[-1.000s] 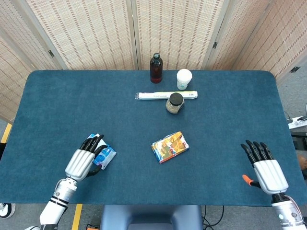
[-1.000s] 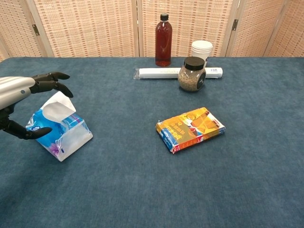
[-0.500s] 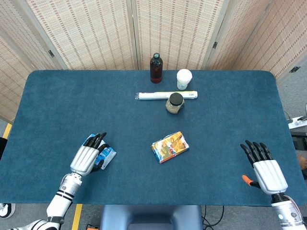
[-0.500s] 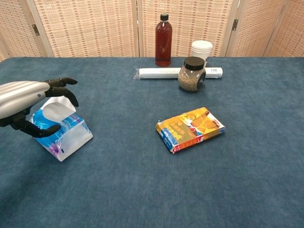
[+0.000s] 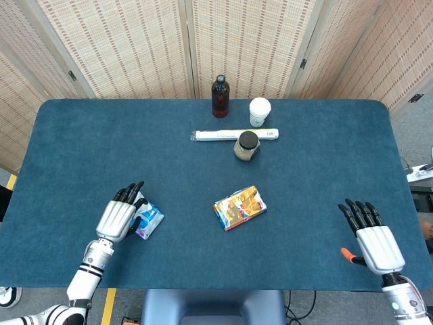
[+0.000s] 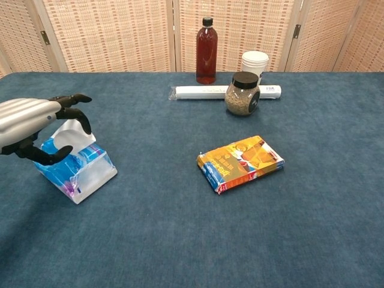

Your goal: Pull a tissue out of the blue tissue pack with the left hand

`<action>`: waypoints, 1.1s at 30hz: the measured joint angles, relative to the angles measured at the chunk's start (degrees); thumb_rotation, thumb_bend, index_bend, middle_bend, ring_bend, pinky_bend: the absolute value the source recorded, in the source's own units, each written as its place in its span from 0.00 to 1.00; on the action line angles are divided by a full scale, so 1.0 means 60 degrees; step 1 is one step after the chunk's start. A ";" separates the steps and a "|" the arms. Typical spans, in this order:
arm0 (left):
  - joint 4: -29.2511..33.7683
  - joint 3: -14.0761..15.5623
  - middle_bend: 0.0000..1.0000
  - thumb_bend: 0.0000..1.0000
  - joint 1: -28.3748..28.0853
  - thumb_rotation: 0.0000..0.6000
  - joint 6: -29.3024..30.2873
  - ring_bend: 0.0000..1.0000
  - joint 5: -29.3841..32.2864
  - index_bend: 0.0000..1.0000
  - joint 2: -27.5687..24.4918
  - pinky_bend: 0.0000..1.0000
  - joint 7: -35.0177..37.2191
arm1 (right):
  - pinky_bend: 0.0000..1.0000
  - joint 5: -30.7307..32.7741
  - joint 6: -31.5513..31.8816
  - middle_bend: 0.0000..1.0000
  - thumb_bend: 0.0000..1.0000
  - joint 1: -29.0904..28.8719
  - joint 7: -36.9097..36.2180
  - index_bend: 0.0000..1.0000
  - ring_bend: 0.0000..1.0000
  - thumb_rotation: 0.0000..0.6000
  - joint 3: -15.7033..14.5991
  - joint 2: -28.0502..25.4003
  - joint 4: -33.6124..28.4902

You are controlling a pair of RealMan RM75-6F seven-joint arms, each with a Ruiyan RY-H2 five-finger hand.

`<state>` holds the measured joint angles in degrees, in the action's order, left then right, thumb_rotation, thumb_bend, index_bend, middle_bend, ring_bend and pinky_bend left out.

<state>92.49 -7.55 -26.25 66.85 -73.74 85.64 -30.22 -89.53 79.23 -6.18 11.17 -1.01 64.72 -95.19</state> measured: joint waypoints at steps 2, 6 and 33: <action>-0.0013 -0.0002 0.00 0.55 0.0006 1.00 0.0013 0.02 0.0106 0.35 -0.0026 0.19 -0.0060 | 0.00 -0.0008 -0.0001 0.00 0.11 -0.0002 0.0001 0.00 0.00 1.00 -0.0005 0.0001 -0.0001; -0.0036 0.0000 0.00 0.57 0.0011 1.00 0.0013 0.02 0.0294 0.44 -0.0084 0.20 -0.0164 | 0.00 -0.0020 -0.0006 0.00 0.11 -0.0003 0.0020 0.00 0.00 1.00 -0.0017 0.0007 0.0002; 0.2070 0.0062 0.08 0.63 0.0056 1.00 0.1147 0.05 -0.0546 0.66 -0.1220 0.21 -0.0879 | 0.00 -0.0091 0.0068 0.00 0.11 0.0021 -0.0017 0.00 0.00 1.00 -0.0047 -0.0015 -0.0025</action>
<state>104.91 -7.18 -25.92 73.74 -77.02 78.32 -35.50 -90.08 79.64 -6.05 11.06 -1.29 64.64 -95.34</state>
